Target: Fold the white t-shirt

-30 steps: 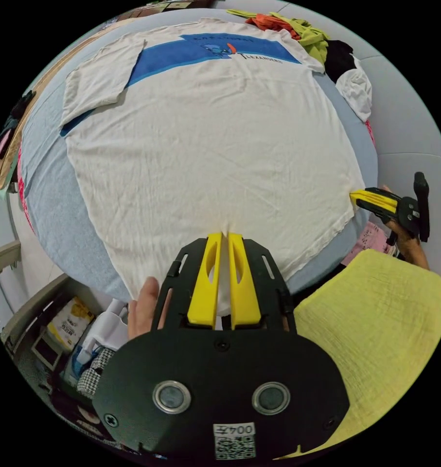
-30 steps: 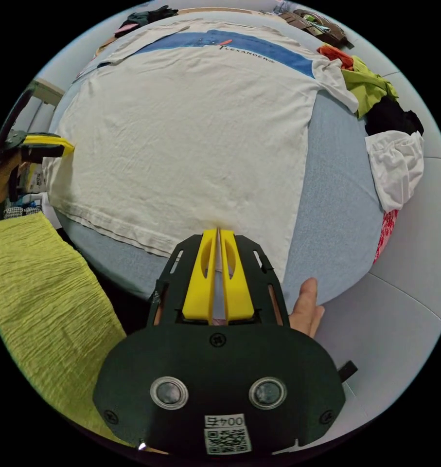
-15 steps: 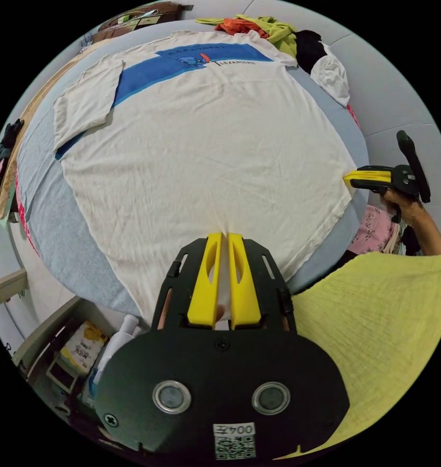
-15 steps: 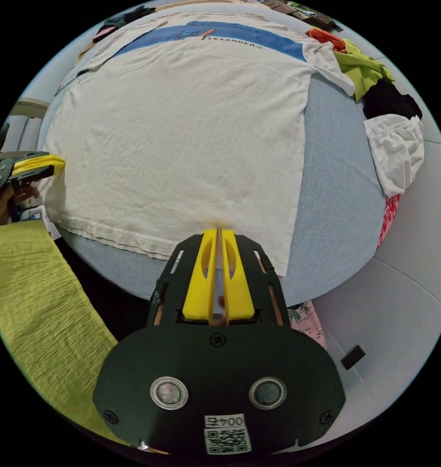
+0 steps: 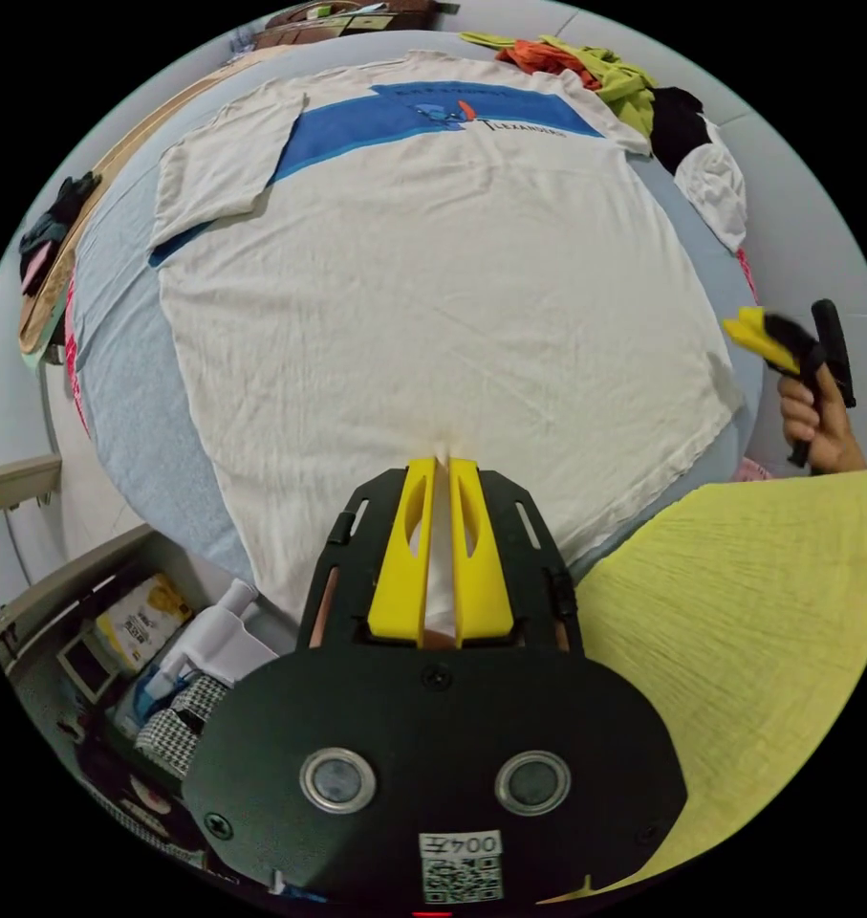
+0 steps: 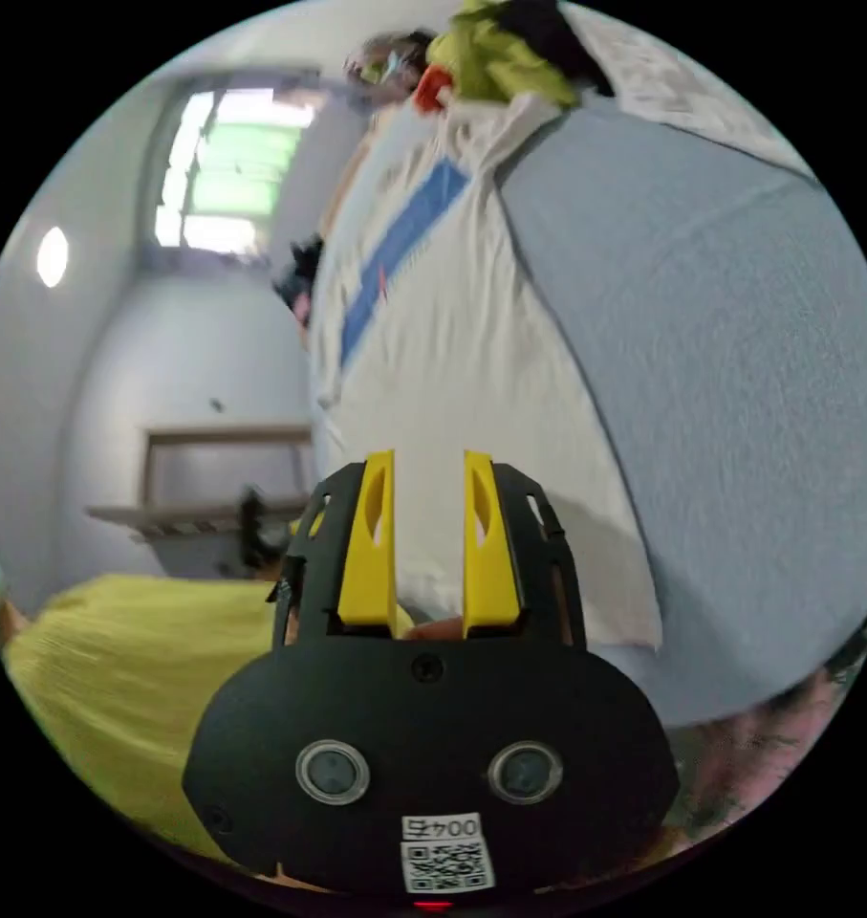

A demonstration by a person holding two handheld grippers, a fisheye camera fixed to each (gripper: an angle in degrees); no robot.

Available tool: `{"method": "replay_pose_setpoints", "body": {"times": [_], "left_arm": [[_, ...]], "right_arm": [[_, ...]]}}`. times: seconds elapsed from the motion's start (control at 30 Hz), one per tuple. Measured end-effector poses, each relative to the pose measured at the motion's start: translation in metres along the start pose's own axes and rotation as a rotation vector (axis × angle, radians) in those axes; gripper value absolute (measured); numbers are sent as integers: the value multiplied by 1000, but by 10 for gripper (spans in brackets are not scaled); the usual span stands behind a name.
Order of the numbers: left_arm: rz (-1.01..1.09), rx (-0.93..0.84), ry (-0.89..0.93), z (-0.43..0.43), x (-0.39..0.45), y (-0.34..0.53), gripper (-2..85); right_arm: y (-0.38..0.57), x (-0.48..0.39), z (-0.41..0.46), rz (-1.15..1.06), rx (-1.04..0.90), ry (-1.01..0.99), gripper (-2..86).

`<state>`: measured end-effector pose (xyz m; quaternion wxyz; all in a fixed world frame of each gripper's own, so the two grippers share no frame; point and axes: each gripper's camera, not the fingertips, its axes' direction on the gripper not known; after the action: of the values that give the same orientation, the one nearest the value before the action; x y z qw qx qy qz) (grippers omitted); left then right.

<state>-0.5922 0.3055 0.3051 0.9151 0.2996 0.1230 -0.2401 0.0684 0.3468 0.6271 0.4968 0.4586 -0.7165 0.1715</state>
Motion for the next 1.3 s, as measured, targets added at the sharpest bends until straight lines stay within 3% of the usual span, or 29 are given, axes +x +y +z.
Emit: {"method": "replay_pose_setpoints", "body": {"times": [0.07, 0.17, 0.37, 0.63, 0.9, 1.0, 1.1, 1.3], "left_arm": [[-23, 1, 8, 1, 0, -2, 9], [-69, -2, 15, 4, 1, -8, 10], [-78, -29, -8, 7, 6, -23, 10], [-100, -32, -17, 11, 10, -40, 10], [-123, -28, 10, 14, 5, -59, 10], [-121, -30, 21, 15, 3, -67, 9], [-123, -16, 38, 16, 1, -72, 8], [-135, 10, 83, 19, -6, -83, 9]], "right_arm": [[-44, 42, -45, 102, 195, -193, 132], [-106, 71, -81, 161, 350, -160, 141], [-197, 112, -95, 328, 399, -230, 161], [-237, 122, -90, 424, 433, -258, 136], [-239, 131, -61, 508, 504, -368, 30], [-238, 85, -53, 351, 529, -278, 13], [-244, 0, -35, 59, 488, -43, 10], [-219, -178, 116, -668, 187, 709, 15]]}}
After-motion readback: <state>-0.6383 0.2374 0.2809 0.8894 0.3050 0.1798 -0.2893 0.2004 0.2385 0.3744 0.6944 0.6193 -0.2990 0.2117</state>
